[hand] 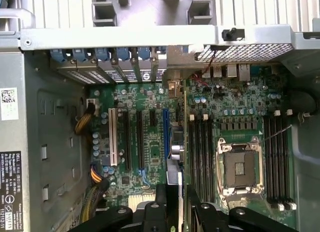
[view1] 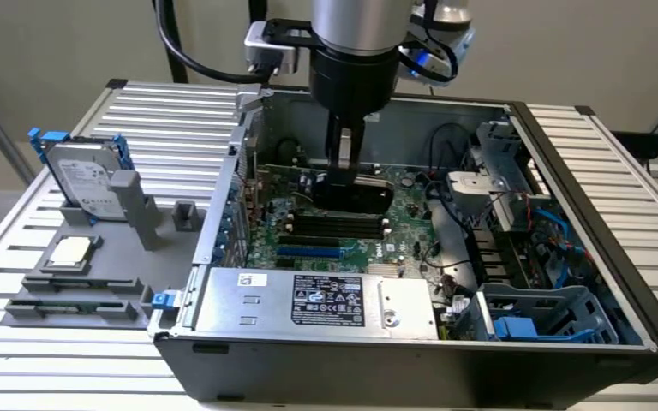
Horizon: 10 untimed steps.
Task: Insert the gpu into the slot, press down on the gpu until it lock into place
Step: 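Insert the gpu into the slot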
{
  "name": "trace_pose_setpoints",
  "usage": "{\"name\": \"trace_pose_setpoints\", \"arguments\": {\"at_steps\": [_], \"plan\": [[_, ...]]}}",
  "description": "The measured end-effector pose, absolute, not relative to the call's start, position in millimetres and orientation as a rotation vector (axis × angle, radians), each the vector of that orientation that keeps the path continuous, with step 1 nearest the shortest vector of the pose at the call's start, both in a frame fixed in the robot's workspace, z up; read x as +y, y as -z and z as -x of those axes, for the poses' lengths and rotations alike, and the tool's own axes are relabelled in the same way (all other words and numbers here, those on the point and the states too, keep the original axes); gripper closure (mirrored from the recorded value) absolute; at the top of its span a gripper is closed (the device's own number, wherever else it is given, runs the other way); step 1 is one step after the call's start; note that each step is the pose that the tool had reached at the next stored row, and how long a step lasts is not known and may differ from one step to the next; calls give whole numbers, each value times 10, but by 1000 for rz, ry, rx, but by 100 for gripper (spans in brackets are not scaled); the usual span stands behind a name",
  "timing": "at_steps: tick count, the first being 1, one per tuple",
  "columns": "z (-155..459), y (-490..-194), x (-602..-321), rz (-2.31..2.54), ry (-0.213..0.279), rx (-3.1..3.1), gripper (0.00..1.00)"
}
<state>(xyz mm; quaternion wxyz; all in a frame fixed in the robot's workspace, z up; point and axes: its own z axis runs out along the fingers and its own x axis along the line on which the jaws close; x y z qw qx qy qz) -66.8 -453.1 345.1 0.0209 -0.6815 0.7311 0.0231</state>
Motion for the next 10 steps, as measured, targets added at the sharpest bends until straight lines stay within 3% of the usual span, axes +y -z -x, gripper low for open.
{"name": "trace_pose_setpoints", "arguments": {"at_steps": [10], "plan": [[718,-3269,-4612,2117,-80,2256,74]]}}
